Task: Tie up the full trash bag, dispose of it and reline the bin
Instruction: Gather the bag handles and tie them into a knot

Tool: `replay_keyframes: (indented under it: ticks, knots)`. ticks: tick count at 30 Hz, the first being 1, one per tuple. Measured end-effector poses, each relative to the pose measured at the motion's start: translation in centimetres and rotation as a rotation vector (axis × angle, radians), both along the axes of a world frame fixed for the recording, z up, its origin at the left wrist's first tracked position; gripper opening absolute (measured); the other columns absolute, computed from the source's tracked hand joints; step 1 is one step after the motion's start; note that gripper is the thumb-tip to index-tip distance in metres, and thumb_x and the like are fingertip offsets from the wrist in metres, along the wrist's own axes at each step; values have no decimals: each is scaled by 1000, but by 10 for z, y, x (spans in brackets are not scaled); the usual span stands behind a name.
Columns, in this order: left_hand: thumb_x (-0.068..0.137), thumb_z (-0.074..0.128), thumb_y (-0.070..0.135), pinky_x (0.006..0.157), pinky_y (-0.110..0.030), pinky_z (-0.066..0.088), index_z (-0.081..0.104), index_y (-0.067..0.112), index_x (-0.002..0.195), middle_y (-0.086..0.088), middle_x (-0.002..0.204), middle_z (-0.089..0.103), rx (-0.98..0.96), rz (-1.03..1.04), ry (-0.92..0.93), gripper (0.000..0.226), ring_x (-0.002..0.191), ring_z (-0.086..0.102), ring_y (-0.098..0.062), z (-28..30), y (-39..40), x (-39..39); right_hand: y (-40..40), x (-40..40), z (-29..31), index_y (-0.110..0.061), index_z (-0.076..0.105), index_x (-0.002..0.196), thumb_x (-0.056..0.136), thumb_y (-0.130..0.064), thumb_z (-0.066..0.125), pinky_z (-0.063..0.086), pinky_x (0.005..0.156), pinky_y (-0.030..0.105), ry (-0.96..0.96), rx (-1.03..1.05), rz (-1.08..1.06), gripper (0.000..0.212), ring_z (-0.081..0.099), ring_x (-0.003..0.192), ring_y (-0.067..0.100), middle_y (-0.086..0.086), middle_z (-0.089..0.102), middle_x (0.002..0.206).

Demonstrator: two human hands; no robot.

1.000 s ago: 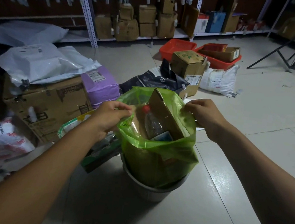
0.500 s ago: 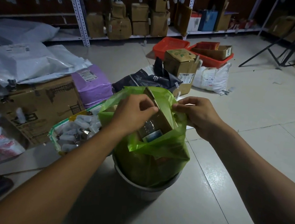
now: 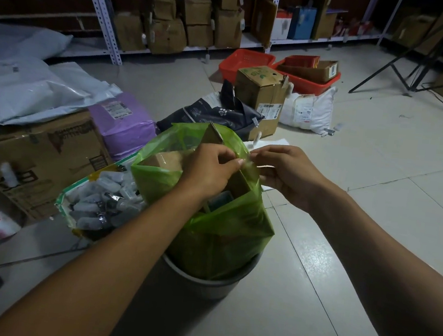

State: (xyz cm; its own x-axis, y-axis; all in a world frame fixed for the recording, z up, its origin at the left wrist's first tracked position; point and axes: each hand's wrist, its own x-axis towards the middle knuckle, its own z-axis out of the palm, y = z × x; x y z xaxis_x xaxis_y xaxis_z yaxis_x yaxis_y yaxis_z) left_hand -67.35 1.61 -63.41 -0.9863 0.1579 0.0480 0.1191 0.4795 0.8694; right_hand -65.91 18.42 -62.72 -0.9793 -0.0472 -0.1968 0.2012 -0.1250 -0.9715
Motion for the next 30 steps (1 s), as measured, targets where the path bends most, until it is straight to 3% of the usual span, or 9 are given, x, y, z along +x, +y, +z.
replay_keyframes:
  ticks: [4, 8, 13, 19, 23, 27, 30]
  knots:
    - [92, 66, 24, 89, -45, 56, 74, 13, 100, -1, 94, 73, -19, 8, 25, 15, 92, 68, -19, -2, 1, -1, -1, 0, -2, 0, 72, 95, 91, -9, 65, 55, 55, 23, -11, 107, 33, 12, 71, 65, 18, 8, 74, 78]
    - [92, 67, 28, 87, -41, 56, 74, 14, 100, 0, 95, 73, -26, 13, 39, 17, 92, 67, -17, -3, 0, -1, -1, -1, 0, 2, 72, 91, 89, -5, 66, 56, 55, 24, -26, 89, -22, 9, 71, 64, 19, 12, 74, 79]
    - [93, 64, 30, 76, -29, 55, 72, 18, 97, 6, 91, 71, -42, 26, 38, 15, 87, 66, -11, -6, -2, -1, 5, 0, 3, -2, 71, 93, 92, -8, 63, 62, 67, 36, -36, 48, -54, 10, 72, 71, 23, 12, 74, 82]
    - [93, 63, 32, 73, -31, 53, 71, 20, 86, 4, 84, 69, -124, 1, 58, 15, 82, 64, -13, 0, 1, 2, 1, 0, 10, -9, 70, 87, 95, -11, 58, 54, 54, 25, 2, 62, -110, 14, 61, 60, 14, 5, 65, 74]
    - [94, 62, 32, 68, -28, 49, 69, 20, 90, 5, 87, 68, -85, -24, 27, 14, 83, 63, -10, 3, -1, 3, -5, 0, 13, -9, 69, 91, 95, -15, 60, 52, 52, 23, 30, 14, -99, 13, 61, 61, 13, 2, 68, 72]
    - [96, 60, 24, 71, -28, 54, 70, 21, 97, 4, 92, 70, -62, -51, 15, 10, 88, 66, -13, 4, -1, 3, -9, 1, 16, -8, 69, 96, 95, -18, 60, 52, 56, 25, 62, -32, -44, 13, 63, 68, 16, 6, 71, 82]
    - [96, 59, 16, 84, -40, 57, 70, 21, 101, 2, 99, 71, -67, -64, -9, 13, 96, 66, -18, 4, -3, 2, -11, 0, 20, -11, 67, 92, 96, -17, 60, 51, 56, 23, 117, -65, -31, 10, 61, 66, 14, 4, 70, 78]
